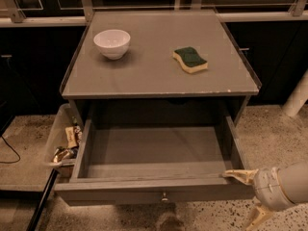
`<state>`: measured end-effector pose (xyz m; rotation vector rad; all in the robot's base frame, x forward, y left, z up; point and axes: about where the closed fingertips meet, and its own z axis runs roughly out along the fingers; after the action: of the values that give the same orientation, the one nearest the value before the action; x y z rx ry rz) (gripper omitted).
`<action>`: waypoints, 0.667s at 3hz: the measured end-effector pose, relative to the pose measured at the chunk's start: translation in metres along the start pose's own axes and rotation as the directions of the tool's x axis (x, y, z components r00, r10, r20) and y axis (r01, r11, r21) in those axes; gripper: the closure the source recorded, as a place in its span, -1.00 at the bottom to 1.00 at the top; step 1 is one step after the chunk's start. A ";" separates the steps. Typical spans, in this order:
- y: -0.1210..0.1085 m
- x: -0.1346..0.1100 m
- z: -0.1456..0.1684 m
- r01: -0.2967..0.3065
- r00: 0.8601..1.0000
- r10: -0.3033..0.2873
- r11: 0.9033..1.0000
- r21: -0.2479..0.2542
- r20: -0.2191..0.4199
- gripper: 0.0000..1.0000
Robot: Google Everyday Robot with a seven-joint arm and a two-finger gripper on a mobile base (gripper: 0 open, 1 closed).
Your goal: Open top drawer
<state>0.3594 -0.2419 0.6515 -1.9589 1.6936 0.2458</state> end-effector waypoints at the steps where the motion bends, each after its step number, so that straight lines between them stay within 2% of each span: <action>1: -0.025 -0.016 -0.019 0.056 0.998 -0.056 0.998 0.037 -0.006 -1.00; 2: -0.063 -0.037 -0.048 0.138 0.990 -0.137 0.989 0.058 -0.021 -1.00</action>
Offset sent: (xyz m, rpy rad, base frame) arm 0.0806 0.0184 0.1365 -0.0601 -0.2026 0.1527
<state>0.4030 -0.2298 0.7268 -2.0282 1.5504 0.1270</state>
